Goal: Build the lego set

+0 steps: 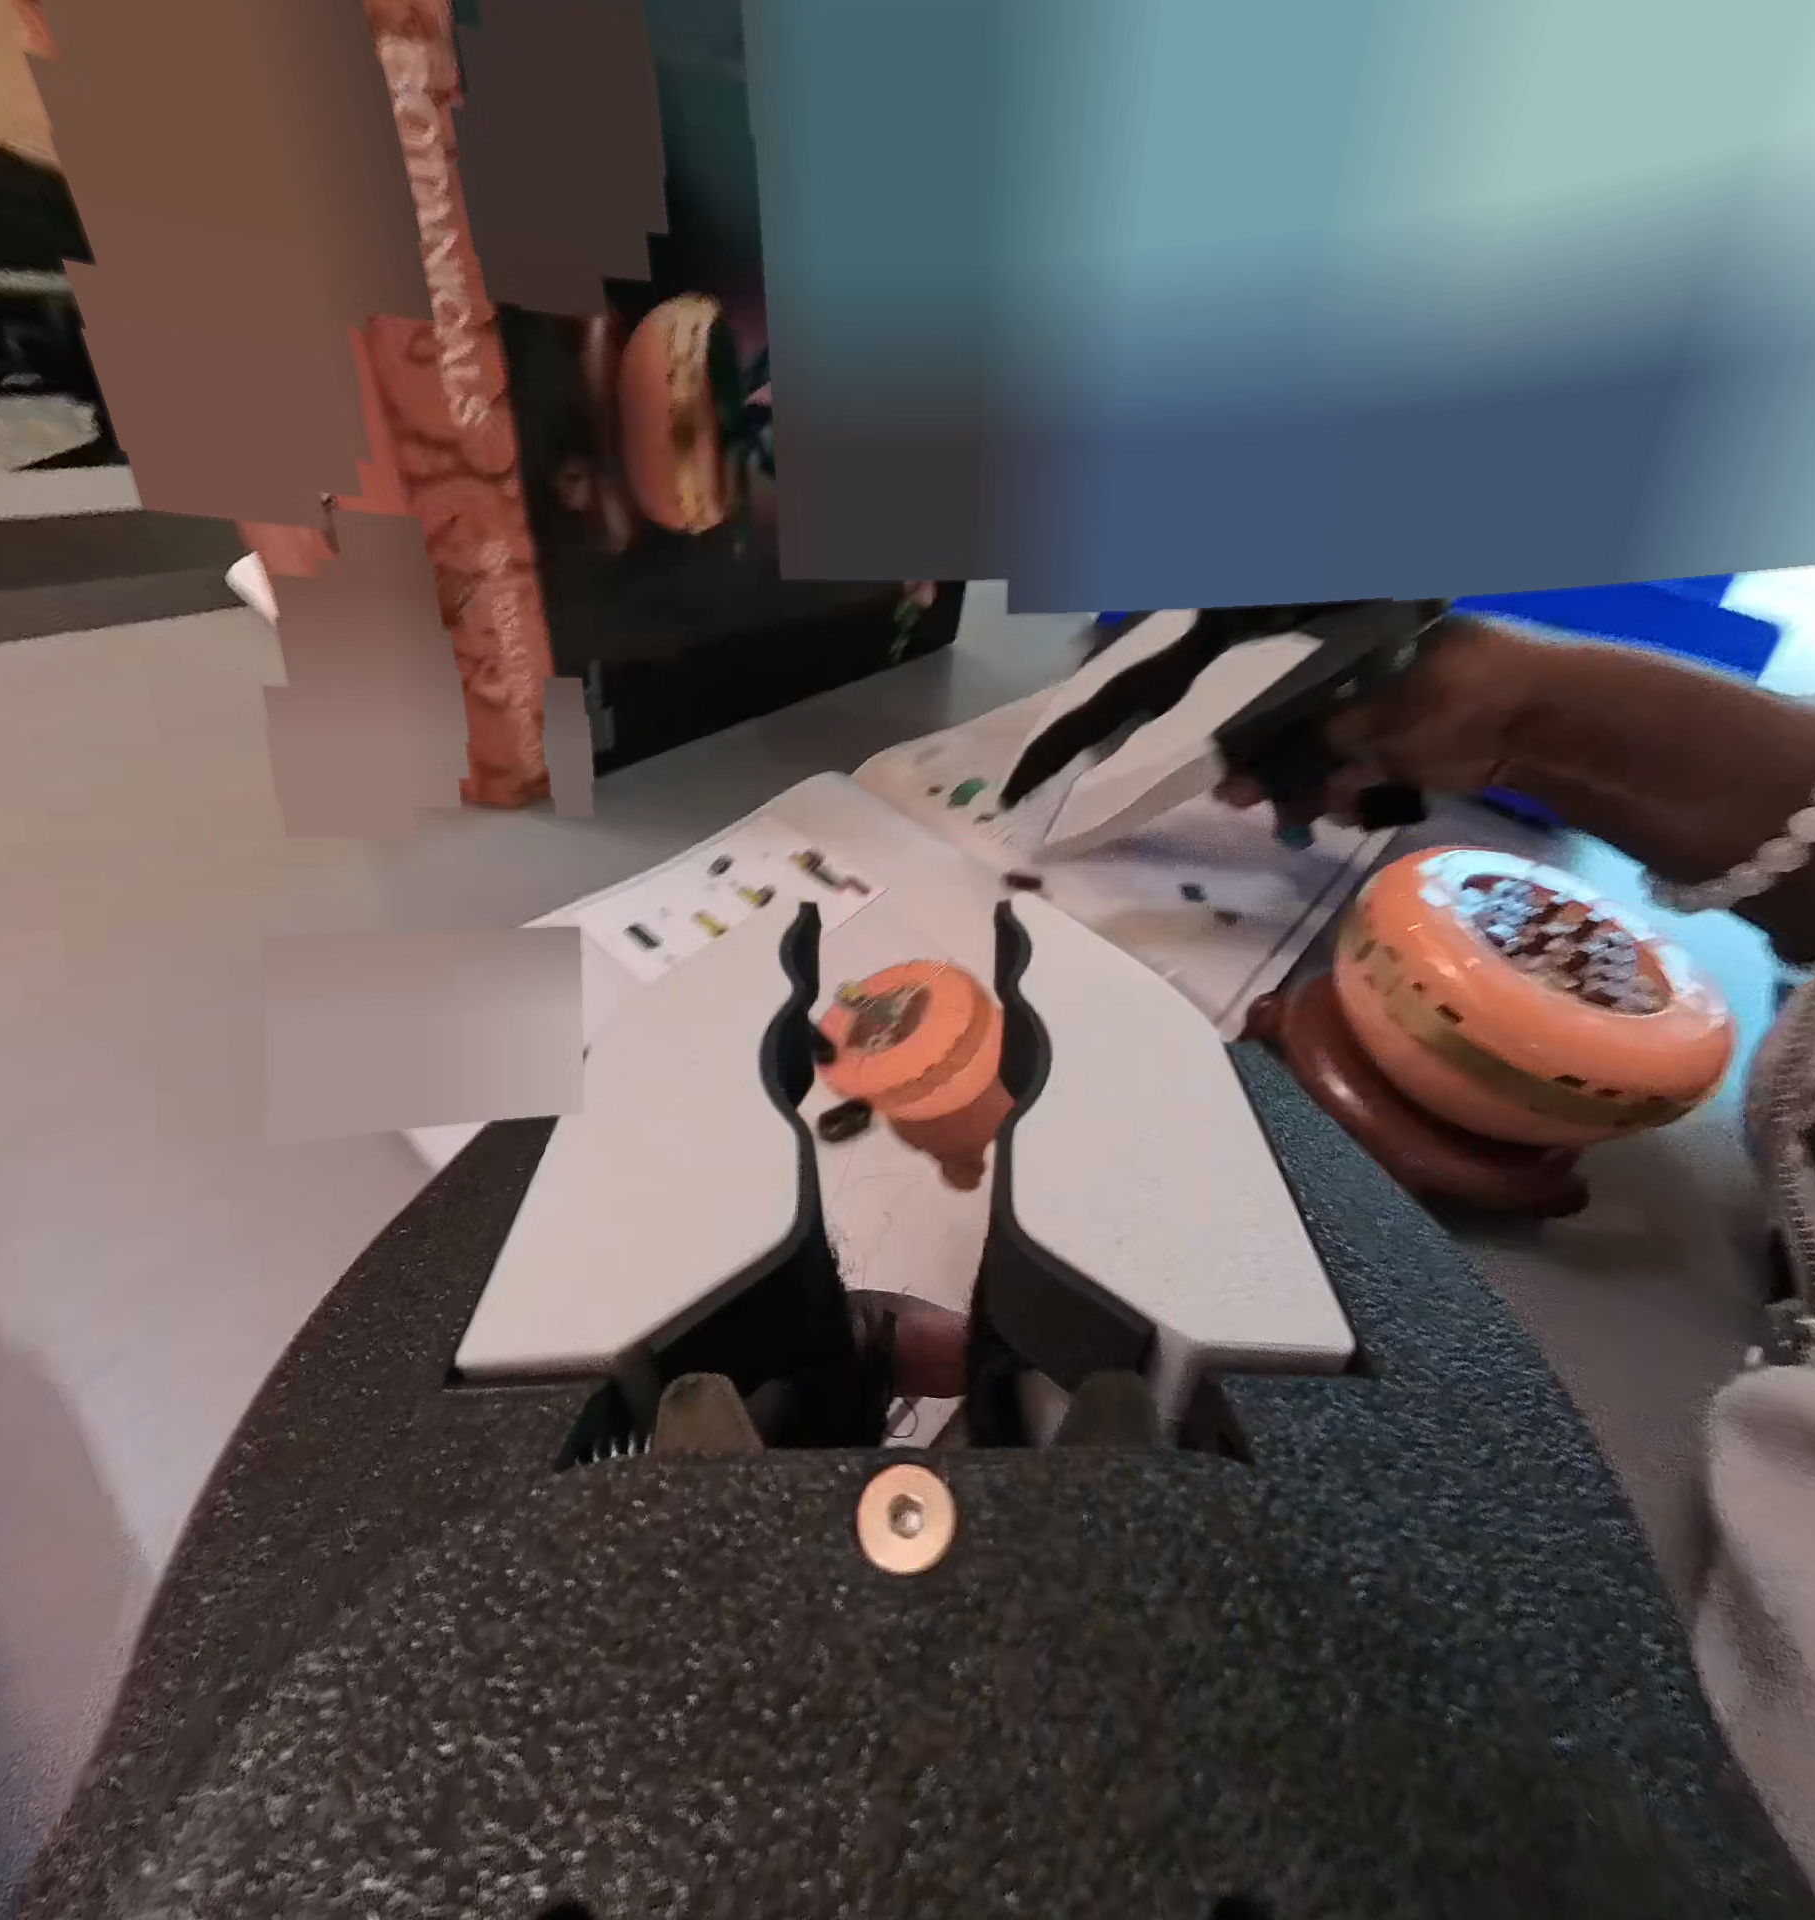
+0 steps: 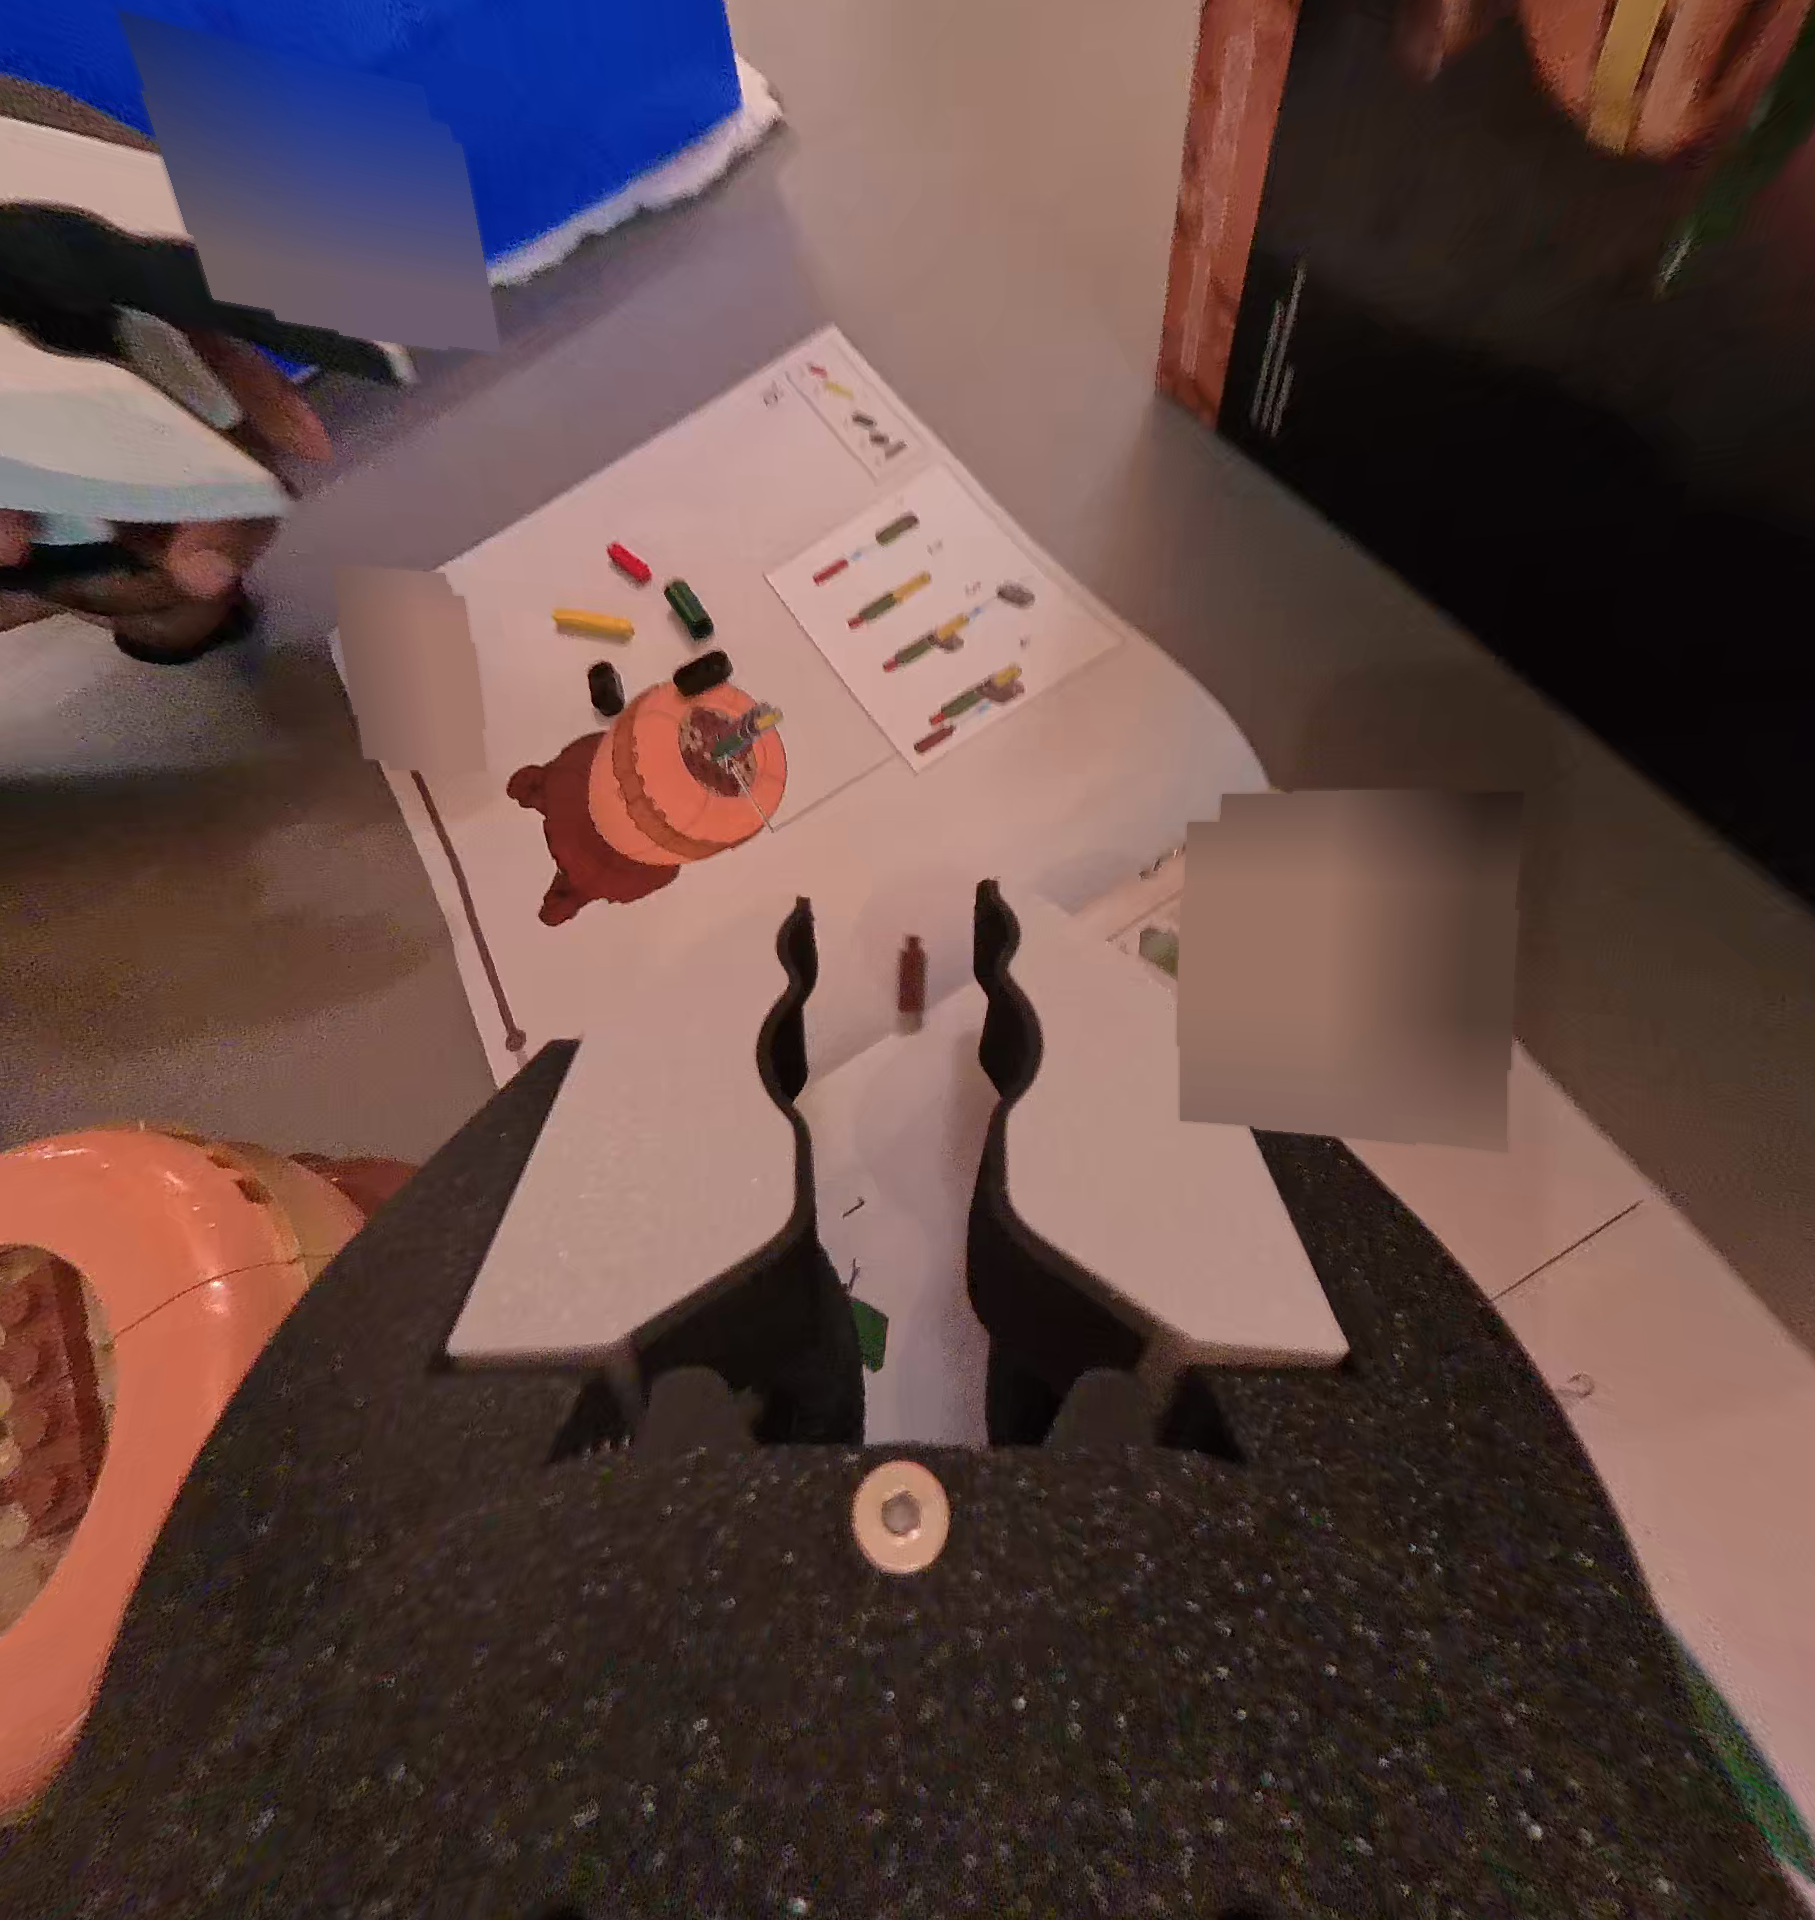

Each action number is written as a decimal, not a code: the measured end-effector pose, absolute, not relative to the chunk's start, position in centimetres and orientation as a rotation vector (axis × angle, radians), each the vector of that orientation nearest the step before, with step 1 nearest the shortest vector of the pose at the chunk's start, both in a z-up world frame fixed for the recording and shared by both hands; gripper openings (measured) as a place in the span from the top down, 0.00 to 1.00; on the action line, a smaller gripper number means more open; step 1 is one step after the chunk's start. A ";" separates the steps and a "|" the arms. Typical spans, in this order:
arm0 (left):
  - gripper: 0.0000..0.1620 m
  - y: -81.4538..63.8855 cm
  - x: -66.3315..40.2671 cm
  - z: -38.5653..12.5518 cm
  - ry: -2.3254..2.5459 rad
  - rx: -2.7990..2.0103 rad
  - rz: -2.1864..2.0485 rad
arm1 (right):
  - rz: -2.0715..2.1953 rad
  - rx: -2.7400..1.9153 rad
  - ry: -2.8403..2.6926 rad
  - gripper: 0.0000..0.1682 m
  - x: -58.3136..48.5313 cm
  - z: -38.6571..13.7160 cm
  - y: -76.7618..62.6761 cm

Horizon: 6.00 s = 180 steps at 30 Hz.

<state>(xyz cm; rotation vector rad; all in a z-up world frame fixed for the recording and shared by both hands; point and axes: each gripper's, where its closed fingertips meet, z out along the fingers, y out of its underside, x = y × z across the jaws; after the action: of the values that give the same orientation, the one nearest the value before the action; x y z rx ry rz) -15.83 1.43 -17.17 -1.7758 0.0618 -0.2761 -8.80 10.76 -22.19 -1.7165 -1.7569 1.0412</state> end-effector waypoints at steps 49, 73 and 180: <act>0.83 0.0 -18.8 -20.5 -0.042 -1.978 -0.157 | 0.977 -0.883 -2.467 0.98 -19.5 -23.8 2.2; 0.93 0.5 -9.5 -13.1 -0.009 -1.517 -0.898 | 0.601 -0.093 -2.324 0.98 -10.0 -12.8 0.4; 0.99 -2.9 -12.5 -14.8 0.134 -1.511 -0.508 | 0.997 -1.166 -2.289 0.95 -17.4 -24.6 4.2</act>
<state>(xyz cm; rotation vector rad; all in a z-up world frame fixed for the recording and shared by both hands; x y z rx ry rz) -12.53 -2.94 -14.79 -1.5108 0.1343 -0.5081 -17.37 4.17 -24.65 -1.1656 -2.2893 0.9967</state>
